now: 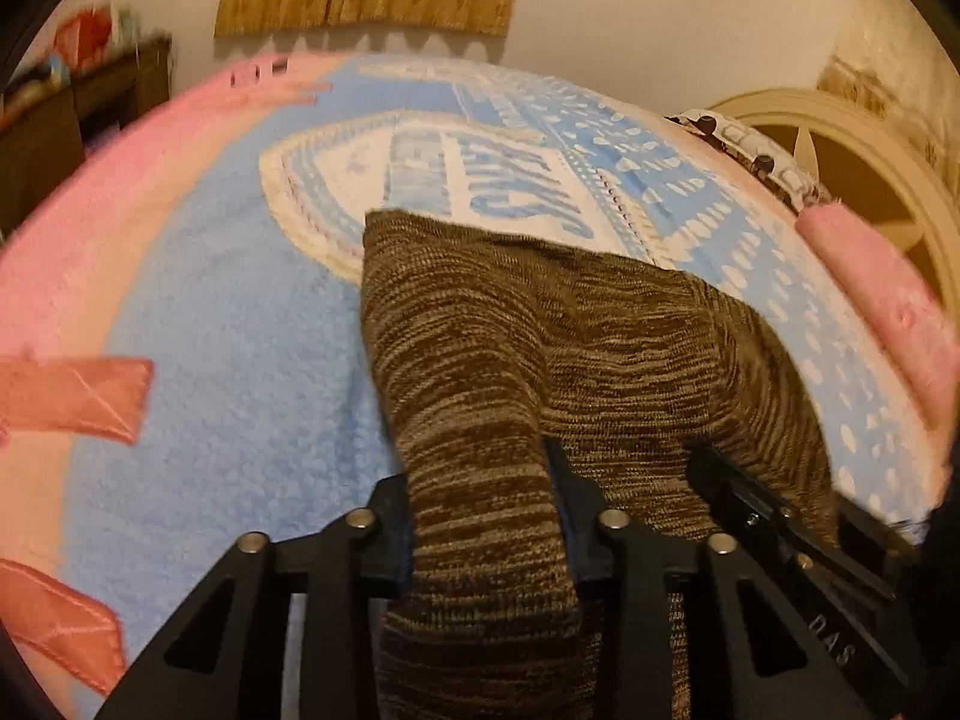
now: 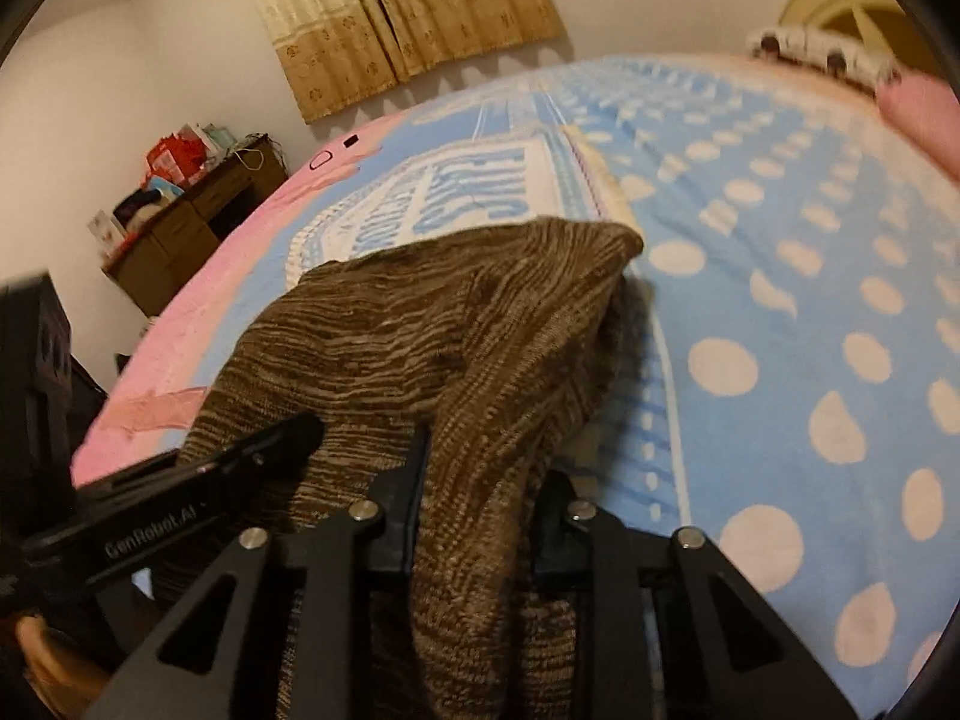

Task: Fold small clothes
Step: 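Lift the held sweater edge with both tools and fold it over the stack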

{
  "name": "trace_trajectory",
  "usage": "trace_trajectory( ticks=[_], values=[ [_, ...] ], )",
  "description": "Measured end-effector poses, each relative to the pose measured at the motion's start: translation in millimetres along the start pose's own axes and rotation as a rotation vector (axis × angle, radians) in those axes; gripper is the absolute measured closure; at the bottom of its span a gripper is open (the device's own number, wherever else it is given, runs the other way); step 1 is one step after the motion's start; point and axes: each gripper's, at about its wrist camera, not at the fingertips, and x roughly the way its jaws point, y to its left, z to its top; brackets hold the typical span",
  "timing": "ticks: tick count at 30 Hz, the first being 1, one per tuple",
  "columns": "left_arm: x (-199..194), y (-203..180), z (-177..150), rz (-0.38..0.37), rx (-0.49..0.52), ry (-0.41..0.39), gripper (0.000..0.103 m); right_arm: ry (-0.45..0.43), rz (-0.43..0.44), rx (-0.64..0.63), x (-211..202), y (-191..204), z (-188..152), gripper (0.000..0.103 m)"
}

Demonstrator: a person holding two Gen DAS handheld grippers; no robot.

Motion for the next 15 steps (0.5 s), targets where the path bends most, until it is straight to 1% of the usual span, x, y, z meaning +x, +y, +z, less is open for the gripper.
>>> trace_trajectory(
  ticks=[2, 5, 7, 12, 15],
  values=[
    [-8.2, -8.3, -1.4, 0.045, 0.051, -0.030, 0.075, -0.042, -0.041, -0.053, -7.5, 11.5, -2.0, 0.077],
    [-16.9, -13.0, -3.0, 0.076, 0.082, -0.045, 0.075, -0.106, -0.076, -0.097, -22.0, 25.9, -6.7, 0.077],
    [-21.5, -10.1, -6.0, 0.083, 0.081, -0.044, 0.075, -0.123, -0.072, -0.100, -25.8, 29.6, -8.8, 0.077],
    [-33.6, -7.7, -13.6, 0.095, 0.087, -0.046, 0.075, -0.122, -0.060, -0.080, -26.9, 33.0, -11.4, 0.078],
    [-45.5, -6.4, -17.5, 0.112, 0.096, -0.058, 0.075, -0.130, -0.048, -0.070, -36.0, 42.1, -16.8, 0.078]
  ],
)
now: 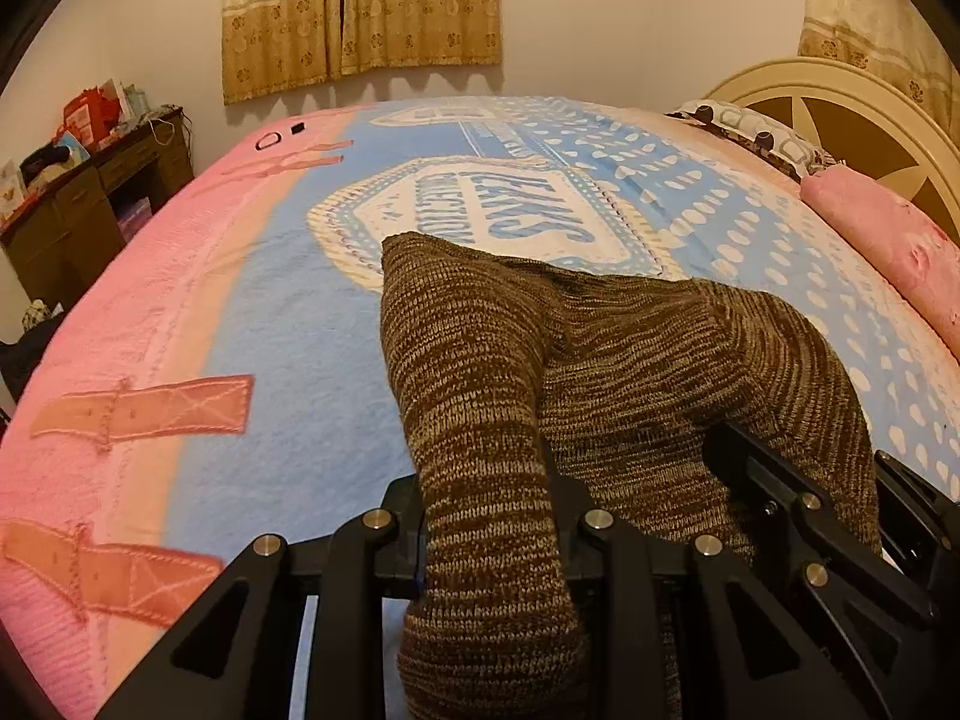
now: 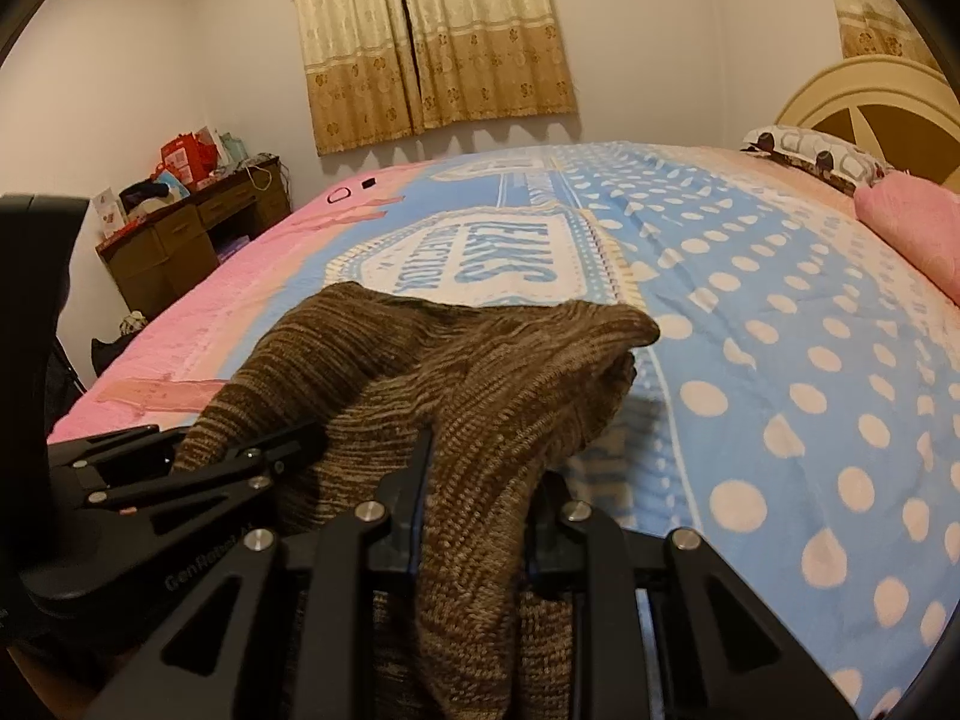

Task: Fold small clothes
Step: 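Lift the held sweater edge with both tools and fold it over the stack, then lower the folded sweater onto the pink sheet and open both tools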

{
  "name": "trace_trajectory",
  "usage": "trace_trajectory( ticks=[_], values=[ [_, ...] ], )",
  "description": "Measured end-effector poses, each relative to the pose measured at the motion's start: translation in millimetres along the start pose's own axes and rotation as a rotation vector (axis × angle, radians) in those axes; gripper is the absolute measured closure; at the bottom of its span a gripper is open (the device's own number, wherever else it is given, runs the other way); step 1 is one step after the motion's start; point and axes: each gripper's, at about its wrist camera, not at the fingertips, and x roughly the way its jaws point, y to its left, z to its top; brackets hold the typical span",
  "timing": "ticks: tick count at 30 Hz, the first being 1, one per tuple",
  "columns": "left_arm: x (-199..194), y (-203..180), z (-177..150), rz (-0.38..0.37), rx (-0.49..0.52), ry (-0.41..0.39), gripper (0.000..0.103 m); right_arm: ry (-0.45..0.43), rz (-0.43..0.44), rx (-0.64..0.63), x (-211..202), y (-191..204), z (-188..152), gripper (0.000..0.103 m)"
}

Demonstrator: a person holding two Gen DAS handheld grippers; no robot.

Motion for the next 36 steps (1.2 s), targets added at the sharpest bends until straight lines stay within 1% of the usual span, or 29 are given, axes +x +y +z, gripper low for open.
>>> trace_trajectory(
  ticks=[6, 10, 17, 28, 36],
  values=[
    [-25.9, 13.6, -6.8, 0.012, -0.010, -0.019, 0.075, -0.024, 0.018, -0.010, -17.6, 18.1, -0.9, 0.078],
    [-42.2, 20.8, -12.3, 0.034, -0.008, -0.037, 0.075, -0.039, 0.038, -0.015, -26.9, 31.0, -0.6, 0.078],
    [-67.0, 44.8, -20.8, 0.043, -0.050, -0.054, 0.075, -0.064, 0.067, -0.048, -42.3, 60.0, -1.0, 0.078],
    [-98.8, 78.2, -34.0, 0.059, -0.104, -0.085, 0.075, -0.088, 0.094, -0.116, -57.2, 102.8, -3.4, 0.078],
    [-115.8, 110.0, -45.4, 0.094, -0.149, -0.099, 0.075, -0.095, 0.125, -0.176, -57.7, 135.1, -4.3, 0.078]
  ],
)
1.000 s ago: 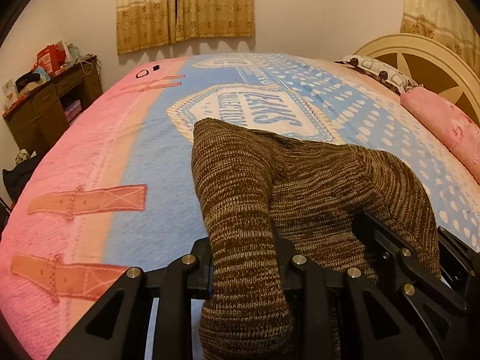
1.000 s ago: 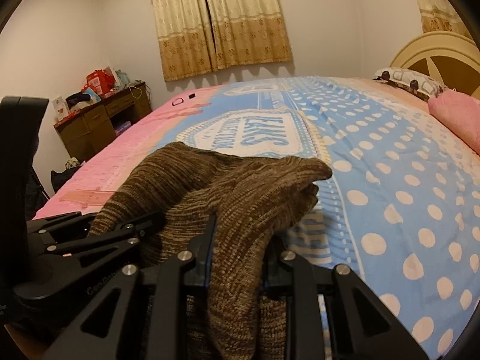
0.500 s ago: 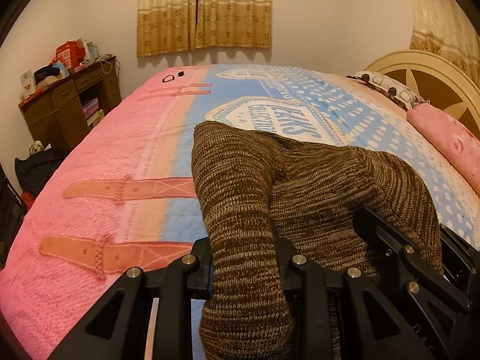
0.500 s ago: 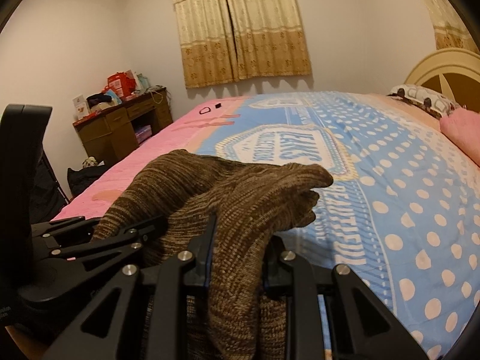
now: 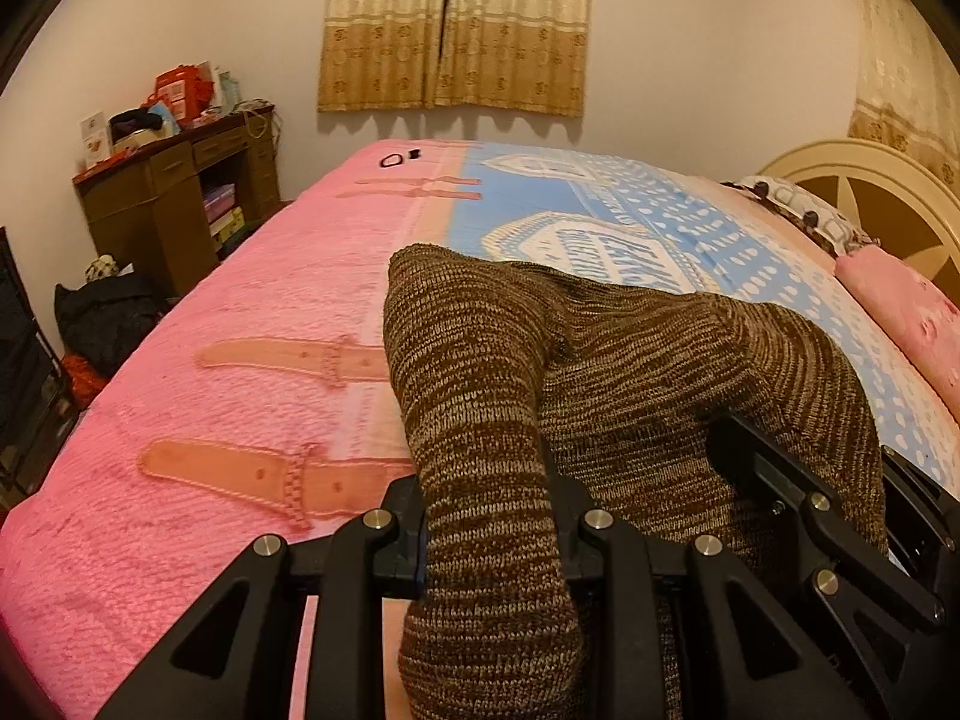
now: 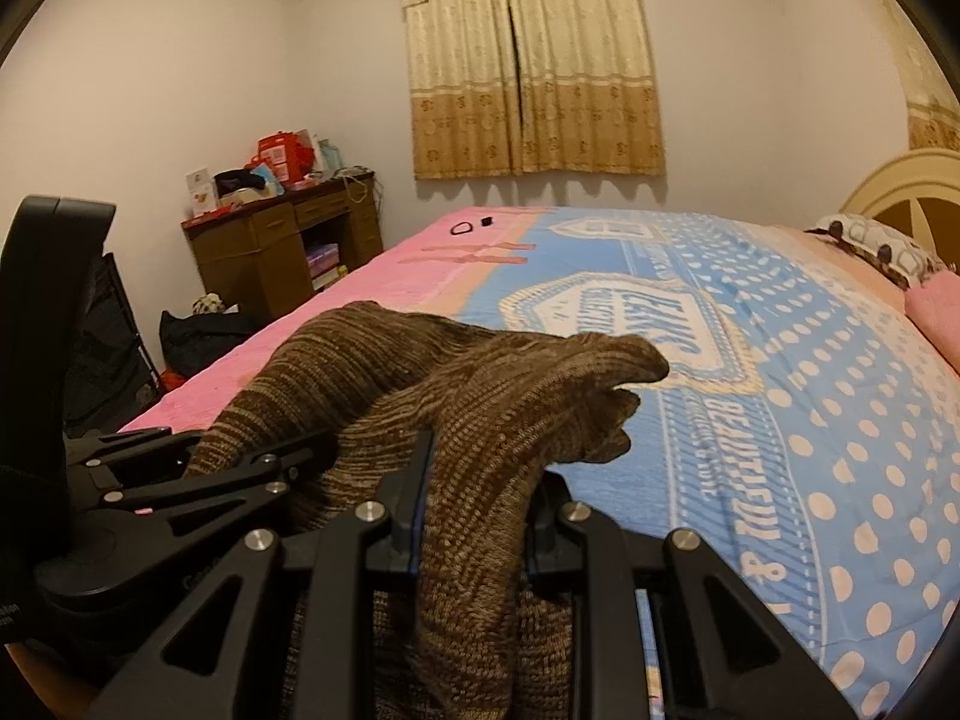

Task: Fold small clothes
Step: 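Lower the folded sweater onto the pink sheet and open both tools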

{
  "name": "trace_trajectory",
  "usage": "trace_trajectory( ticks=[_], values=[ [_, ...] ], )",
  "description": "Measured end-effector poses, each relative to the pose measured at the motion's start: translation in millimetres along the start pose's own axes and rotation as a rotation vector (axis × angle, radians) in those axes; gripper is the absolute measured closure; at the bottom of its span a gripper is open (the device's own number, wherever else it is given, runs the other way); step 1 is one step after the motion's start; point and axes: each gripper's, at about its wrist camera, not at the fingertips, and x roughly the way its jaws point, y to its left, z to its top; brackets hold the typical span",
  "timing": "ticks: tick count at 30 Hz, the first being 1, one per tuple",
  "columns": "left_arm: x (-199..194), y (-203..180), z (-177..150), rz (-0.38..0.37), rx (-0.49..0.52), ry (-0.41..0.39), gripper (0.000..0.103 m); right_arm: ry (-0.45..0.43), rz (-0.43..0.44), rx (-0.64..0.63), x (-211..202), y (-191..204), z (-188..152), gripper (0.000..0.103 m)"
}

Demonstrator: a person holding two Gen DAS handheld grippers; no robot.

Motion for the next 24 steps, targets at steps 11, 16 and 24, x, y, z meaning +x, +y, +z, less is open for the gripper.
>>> trace_trajectory(
  ticks=[11, 16, 24],
  values=[
    [7.7, 59.8, 32.9, 0.133, -0.010, -0.052, 0.075, -0.060, 0.105, -0.082, 40.1, 50.4, 30.0, 0.078],
    [56.1, 88.8, 55.4, 0.174, 0.006, -0.034, 0.075, -0.075, 0.110, -0.072, 95.2, 55.6, 41.8, 0.078],
    [142.2, 132.0, 28.0, 0.120, -0.100, 0.146, 0.054, 0.273, 0.173, 0.124, 207.1, 19.4, -1.6, 0.071]
  ],
)
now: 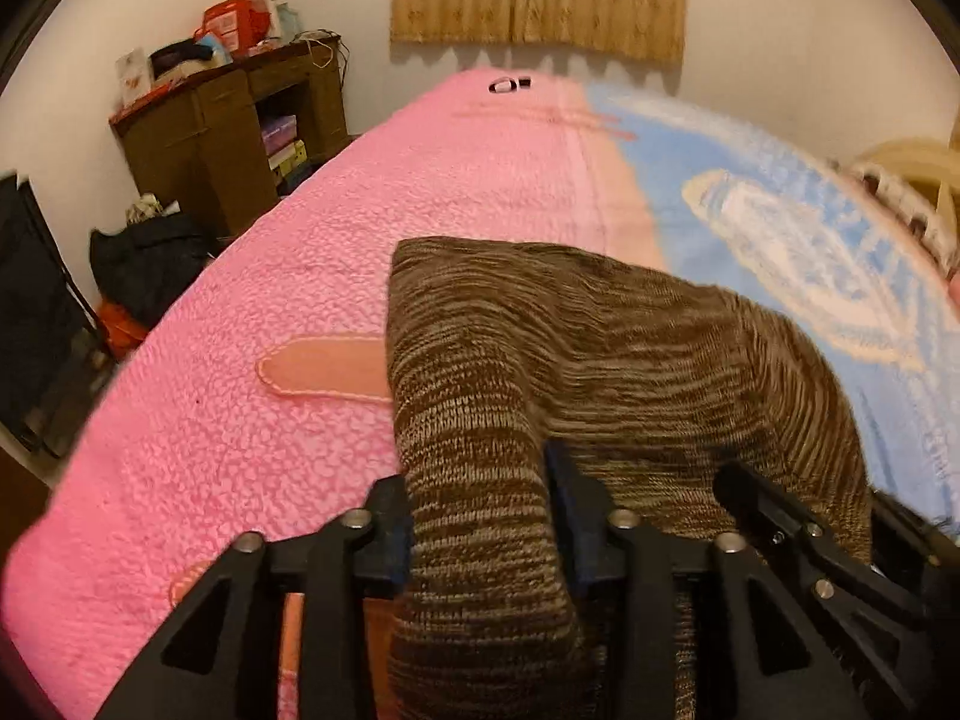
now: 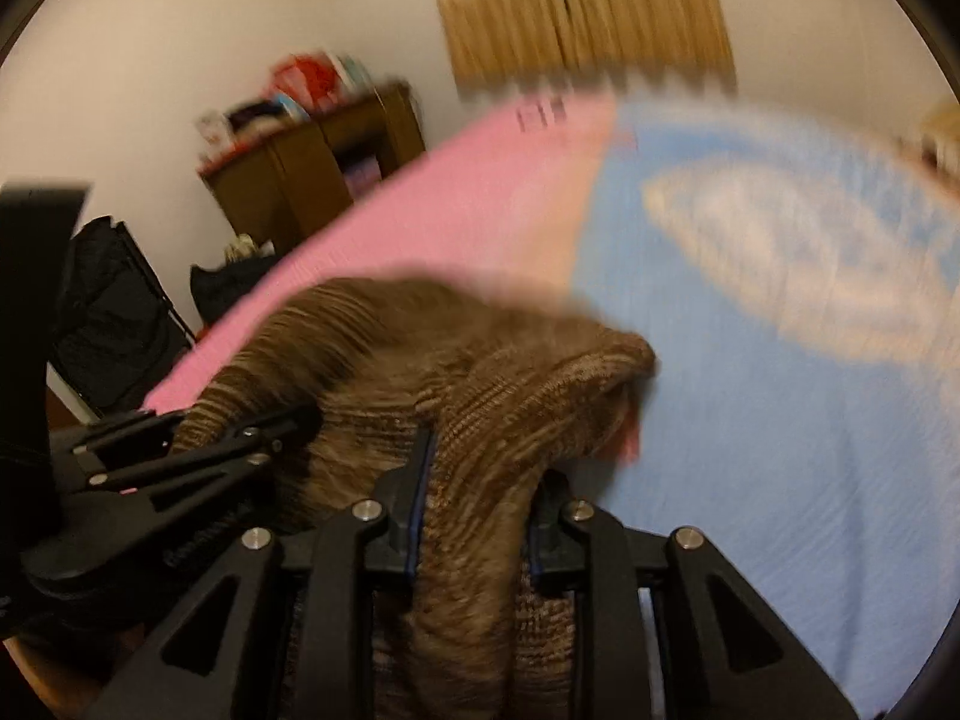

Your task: Fold small clothes

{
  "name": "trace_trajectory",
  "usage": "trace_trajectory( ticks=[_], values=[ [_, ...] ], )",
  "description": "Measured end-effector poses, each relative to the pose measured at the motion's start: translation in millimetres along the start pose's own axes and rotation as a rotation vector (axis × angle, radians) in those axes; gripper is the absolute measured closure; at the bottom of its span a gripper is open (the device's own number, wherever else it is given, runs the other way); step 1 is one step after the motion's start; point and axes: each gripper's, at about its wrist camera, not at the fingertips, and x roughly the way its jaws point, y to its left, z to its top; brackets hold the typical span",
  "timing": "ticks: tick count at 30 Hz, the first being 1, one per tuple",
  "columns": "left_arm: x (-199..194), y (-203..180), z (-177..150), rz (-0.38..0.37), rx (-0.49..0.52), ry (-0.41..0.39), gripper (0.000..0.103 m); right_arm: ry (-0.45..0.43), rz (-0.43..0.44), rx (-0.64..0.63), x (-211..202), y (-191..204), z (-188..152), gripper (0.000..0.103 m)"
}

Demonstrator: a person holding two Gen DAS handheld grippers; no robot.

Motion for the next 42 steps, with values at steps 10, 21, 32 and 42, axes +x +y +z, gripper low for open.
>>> trace_trajectory(
  ticks=[10, 21, 32, 42],
  values=[
    [-51.9, 54.8, -33.3, -0.164, -0.213, 0.037, 0.036, 0.005, 0.111, 0.141, -52.0, -25.8, -23.4, 0.035],
    [-53.7, 34.4, -70.8, -0.102, -0.175, 0.026, 0.036, 0.082, 0.065, 0.016, -54.1, 5.3, -61.5, 0.077],
    [-73.3, 33.5, -66.5, -0.051, -0.105, 0.093, 0.078, 0.208, 0.275, 0.303, -61.9, -36.3, -67.6, 0.084],
    [-102.5, 50.0, -58.7, 0.042, -0.089, -0.048, 0.071, -0.058, -0.001, -0.025, -124.2, -14.4, -53.9, 0.078]
  ],
)
